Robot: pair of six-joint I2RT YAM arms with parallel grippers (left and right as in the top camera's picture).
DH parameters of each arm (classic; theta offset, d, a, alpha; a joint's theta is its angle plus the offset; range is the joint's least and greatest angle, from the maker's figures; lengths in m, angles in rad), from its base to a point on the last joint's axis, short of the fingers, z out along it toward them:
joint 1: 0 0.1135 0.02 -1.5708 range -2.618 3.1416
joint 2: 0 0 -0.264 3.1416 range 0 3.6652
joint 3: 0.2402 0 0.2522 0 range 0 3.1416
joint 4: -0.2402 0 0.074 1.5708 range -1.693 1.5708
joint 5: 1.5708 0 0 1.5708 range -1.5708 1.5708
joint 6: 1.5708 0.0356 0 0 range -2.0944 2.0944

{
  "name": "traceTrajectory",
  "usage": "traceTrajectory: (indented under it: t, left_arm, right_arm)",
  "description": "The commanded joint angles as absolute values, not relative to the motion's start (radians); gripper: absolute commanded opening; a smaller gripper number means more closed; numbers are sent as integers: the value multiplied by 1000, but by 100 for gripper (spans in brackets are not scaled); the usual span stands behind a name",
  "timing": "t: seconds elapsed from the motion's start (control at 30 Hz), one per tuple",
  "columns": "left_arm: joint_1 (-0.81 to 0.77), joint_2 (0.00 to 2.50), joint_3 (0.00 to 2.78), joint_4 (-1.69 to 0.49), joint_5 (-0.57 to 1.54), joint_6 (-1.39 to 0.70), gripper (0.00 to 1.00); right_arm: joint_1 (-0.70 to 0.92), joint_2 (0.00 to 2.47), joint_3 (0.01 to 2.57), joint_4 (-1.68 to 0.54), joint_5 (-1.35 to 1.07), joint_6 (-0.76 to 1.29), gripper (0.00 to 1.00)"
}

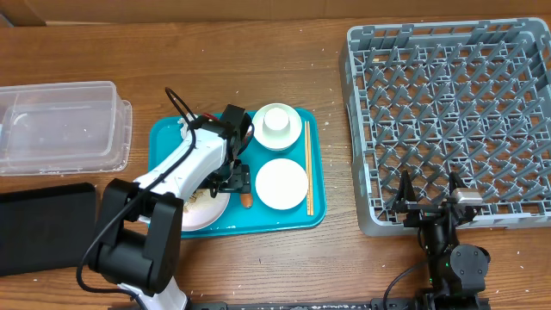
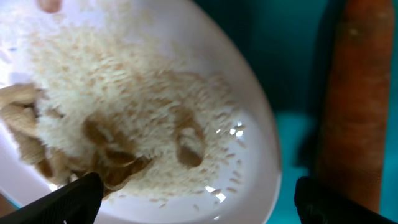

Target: Sort waste into correct bins and load items into the dishwasher

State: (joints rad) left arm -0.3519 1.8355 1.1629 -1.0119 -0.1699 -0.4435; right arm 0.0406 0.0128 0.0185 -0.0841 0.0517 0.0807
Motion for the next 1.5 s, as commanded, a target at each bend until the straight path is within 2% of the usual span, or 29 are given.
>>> traceTrajectory:
  t: [0.0,0.17,0.47,1.17,1.47]
  left_arm:
    - [-354,1873,1172,-978,-96,-459,100]
    - [-354,1891,1172,-940,-97,-441,100]
    - [-354,1890,1259,-1071,-247,-442,100]
    - [-389,1891,1280,-943,-206,-370,100]
    - [-387,1891,1278,-955,-205,-336,100]
  right_arm:
    - [39,3,8,-81,51,78,100]
    - [39,3,8,-81,51,78,100]
    - [39,3,8,-81,51,78,100]
    - [39,3,8,-81,51,78,100]
    - [39,3,8,-80,51,78,100]
